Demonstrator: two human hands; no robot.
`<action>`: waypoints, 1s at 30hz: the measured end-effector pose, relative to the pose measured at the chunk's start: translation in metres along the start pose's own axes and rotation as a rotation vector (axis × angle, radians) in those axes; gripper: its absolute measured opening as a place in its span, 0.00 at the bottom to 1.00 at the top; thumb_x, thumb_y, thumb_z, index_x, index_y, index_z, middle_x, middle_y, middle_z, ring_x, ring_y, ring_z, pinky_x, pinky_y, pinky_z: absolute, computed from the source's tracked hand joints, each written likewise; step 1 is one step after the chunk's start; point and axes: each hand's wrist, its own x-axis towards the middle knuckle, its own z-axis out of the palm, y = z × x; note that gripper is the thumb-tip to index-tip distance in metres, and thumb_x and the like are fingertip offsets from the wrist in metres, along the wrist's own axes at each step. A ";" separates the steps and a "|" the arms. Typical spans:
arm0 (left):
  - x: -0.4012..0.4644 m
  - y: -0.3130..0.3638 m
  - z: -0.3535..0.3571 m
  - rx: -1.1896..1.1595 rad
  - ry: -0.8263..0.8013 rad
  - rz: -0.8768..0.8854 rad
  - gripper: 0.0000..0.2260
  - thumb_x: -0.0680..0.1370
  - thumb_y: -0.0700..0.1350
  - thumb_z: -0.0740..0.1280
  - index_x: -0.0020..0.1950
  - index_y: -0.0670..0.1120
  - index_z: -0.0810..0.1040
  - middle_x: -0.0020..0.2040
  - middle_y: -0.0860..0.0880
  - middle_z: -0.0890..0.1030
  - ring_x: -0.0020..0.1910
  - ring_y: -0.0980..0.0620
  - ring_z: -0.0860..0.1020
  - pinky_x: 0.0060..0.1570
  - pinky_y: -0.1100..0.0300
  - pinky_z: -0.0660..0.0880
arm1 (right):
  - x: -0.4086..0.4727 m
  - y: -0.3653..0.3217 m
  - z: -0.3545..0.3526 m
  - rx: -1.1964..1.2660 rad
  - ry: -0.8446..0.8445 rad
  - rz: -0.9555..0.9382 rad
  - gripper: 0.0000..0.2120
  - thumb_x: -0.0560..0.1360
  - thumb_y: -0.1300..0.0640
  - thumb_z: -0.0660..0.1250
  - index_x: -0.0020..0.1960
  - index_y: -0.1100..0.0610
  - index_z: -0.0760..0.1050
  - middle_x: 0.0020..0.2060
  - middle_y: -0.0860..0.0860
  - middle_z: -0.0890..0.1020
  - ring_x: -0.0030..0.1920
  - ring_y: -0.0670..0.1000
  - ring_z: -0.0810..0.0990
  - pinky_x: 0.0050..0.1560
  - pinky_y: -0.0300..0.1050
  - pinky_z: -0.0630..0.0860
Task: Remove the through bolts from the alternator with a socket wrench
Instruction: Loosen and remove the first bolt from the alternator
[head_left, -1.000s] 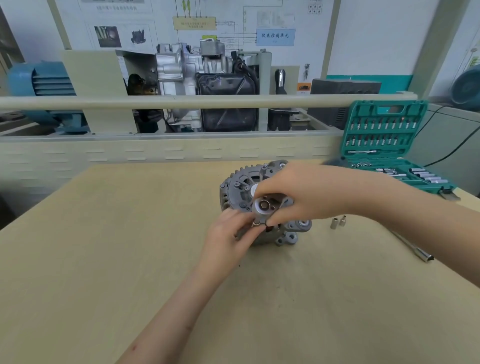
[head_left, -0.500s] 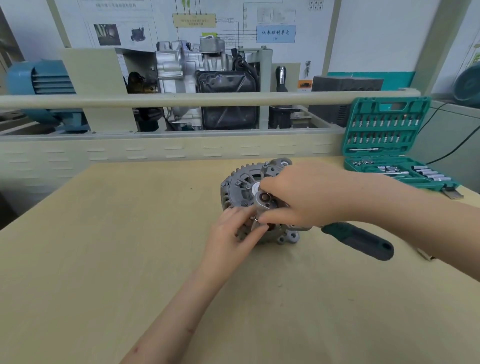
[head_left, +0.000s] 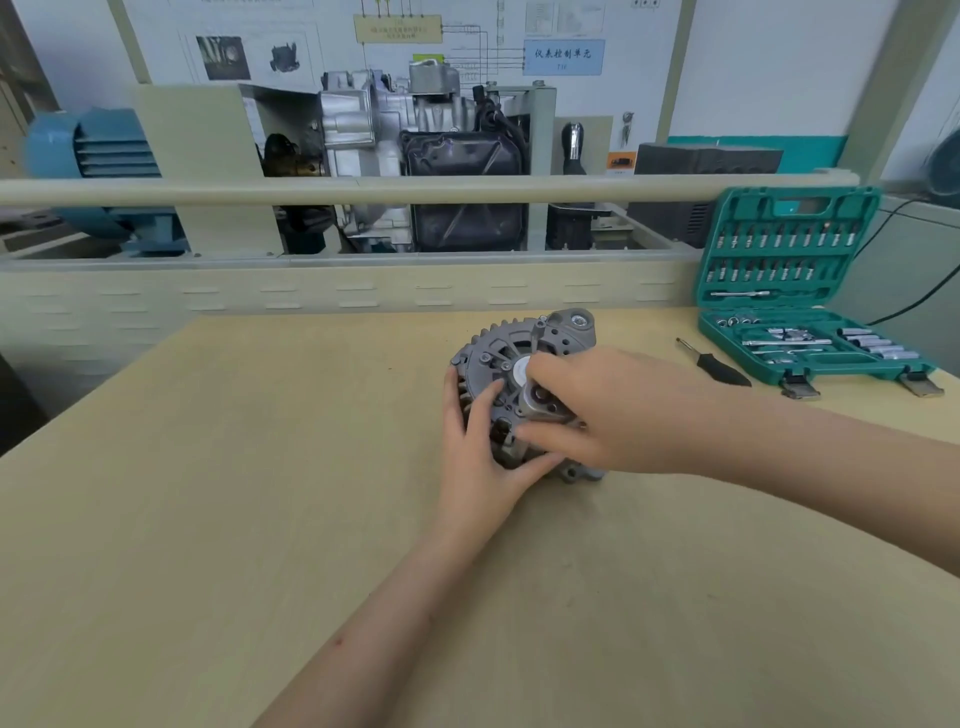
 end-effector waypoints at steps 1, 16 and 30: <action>0.001 -0.002 0.000 0.006 -0.009 0.011 0.34 0.64 0.51 0.76 0.66 0.45 0.67 0.74 0.43 0.50 0.65 0.77 0.40 0.68 0.59 0.61 | 0.002 0.002 -0.001 -0.086 -0.002 -0.070 0.17 0.75 0.40 0.55 0.38 0.52 0.56 0.30 0.45 0.66 0.28 0.44 0.63 0.26 0.40 0.56; 0.000 0.028 -0.034 0.062 -0.079 0.266 0.14 0.70 0.50 0.69 0.50 0.43 0.81 0.51 0.53 0.79 0.57 0.60 0.68 0.59 0.61 0.66 | 0.019 0.021 -0.019 -0.172 0.028 -0.282 0.27 0.73 0.37 0.51 0.69 0.45 0.63 0.51 0.45 0.77 0.50 0.48 0.75 0.42 0.44 0.69; 0.001 0.037 -0.032 0.073 0.009 0.181 0.06 0.66 0.48 0.71 0.33 0.52 0.74 0.30 0.64 0.71 0.37 0.59 0.69 0.44 0.58 0.67 | 0.008 0.004 -0.030 -0.254 -0.081 -0.076 0.23 0.72 0.35 0.52 0.49 0.54 0.68 0.28 0.45 0.64 0.27 0.41 0.61 0.24 0.37 0.54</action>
